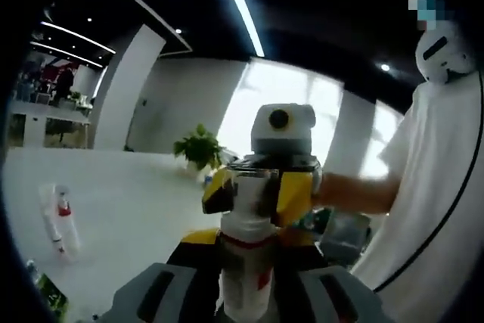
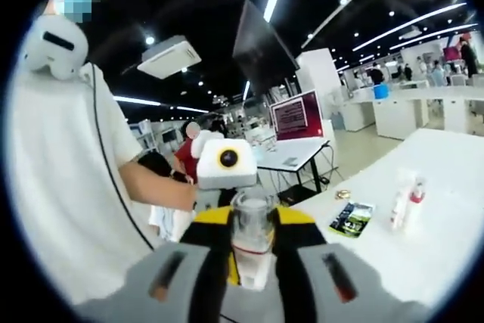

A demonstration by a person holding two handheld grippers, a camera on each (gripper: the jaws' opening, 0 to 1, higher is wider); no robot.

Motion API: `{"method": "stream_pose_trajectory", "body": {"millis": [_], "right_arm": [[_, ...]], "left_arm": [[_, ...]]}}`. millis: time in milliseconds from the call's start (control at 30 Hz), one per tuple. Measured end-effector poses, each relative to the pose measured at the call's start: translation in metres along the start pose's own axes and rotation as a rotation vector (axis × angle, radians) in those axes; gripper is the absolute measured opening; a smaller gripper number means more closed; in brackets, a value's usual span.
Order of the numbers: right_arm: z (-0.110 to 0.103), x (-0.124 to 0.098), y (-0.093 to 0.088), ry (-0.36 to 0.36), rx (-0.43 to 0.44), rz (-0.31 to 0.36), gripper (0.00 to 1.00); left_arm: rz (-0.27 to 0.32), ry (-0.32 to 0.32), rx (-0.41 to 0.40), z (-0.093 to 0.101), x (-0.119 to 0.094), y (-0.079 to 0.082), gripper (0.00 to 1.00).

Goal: Arrange the skincare products in the storage area until every visible bottle or jar stands upright without overlapping.

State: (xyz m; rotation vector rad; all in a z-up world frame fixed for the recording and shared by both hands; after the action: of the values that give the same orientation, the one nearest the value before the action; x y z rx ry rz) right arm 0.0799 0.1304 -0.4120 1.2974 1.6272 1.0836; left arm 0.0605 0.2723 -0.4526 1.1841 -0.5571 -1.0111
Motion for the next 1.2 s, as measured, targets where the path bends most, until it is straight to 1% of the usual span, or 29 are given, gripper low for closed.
{"method": "stream_pose_trajectory", "body": {"millis": [100,133,167,200,233,300,367,433,567,600,633,667,733,900,1000,1200], "right_arm": [[0.004,-0.002,0.002,-0.069,-0.002,-0.057,0.21],[0.005,-0.002,0.002,-0.09,-0.005,-0.065,0.21],[0.007,-0.003,0.001,-0.116,-0.004,-0.082,0.22],[0.007,-0.002,0.001,-0.117,-0.007,-0.085,0.23],[0.009,-0.002,0.001,-0.134,-0.01,-0.097,0.23],[0.01,-0.003,0.002,-0.143,-0.017,-0.107,0.24],[0.014,-0.004,0.004,-0.167,-0.028,-0.132,0.25],[0.018,-0.004,0.007,-0.175,-0.028,-0.148,0.24],[0.022,-0.003,0.012,-0.164,-0.035,-0.18,0.22],[0.024,-0.001,0.013,-0.157,-0.039,-0.21,0.21],[0.023,0.001,0.014,-0.146,-0.046,-0.216,0.21],[0.023,0.002,0.014,-0.129,-0.041,-0.221,0.2],[0.023,0.003,0.014,-0.118,-0.037,-0.225,0.19],[0.025,0.004,0.012,-0.117,-0.039,-0.254,0.18],[0.027,0.006,0.011,-0.117,-0.041,-0.264,0.18],[0.034,0.009,0.015,-0.104,-0.031,-0.27,0.18]], "left_arm": [[-0.014,0.065,0.033,-0.002,0.005,-0.001,0.26],[-0.022,0.105,0.055,-0.005,0.006,-0.001,0.26],[-0.031,0.126,0.065,-0.006,0.007,-0.001,0.26],[-0.032,0.141,0.073,-0.006,0.007,-0.001,0.26],[-0.035,0.156,0.076,-0.008,0.008,-0.002,0.26],[-0.036,0.171,0.08,-0.01,0.008,-0.002,0.26],[-0.055,0.215,0.09,-0.014,0.008,-0.003,0.26],[-0.07,0.252,0.109,-0.018,0.007,-0.004,0.26],[-0.084,0.273,0.132,-0.021,0.004,-0.003,0.26],[-0.085,0.273,0.139,-0.021,0.003,-0.003,0.26],[-0.085,0.279,0.149,-0.021,0.002,-0.004,0.26],[-0.088,0.279,0.156,-0.022,0.002,-0.004,0.26],[-0.085,0.278,0.16,-0.022,0.001,-0.005,0.26],[-0.086,0.294,0.163,-0.023,0.002,-0.01,0.27],[-0.084,0.3,0.152,-0.026,0.001,-0.011,0.27],[-0.086,0.305,0.134,-0.031,-0.001,-0.009,0.27]]}}
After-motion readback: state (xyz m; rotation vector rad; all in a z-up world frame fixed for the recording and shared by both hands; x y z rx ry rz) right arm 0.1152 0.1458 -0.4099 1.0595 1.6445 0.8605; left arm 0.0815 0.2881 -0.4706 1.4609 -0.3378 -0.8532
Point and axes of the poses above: the point that each gripper's makers call its tool centre point, and the gripper's own axes: x roughly forward along the fingers, z roughly to its right, y roughly out of its top, the point moved 10 cm from there along -x, roughly backward along the fingers, and after that the axes turned 14 degrees about y, right-handed, at the moved point
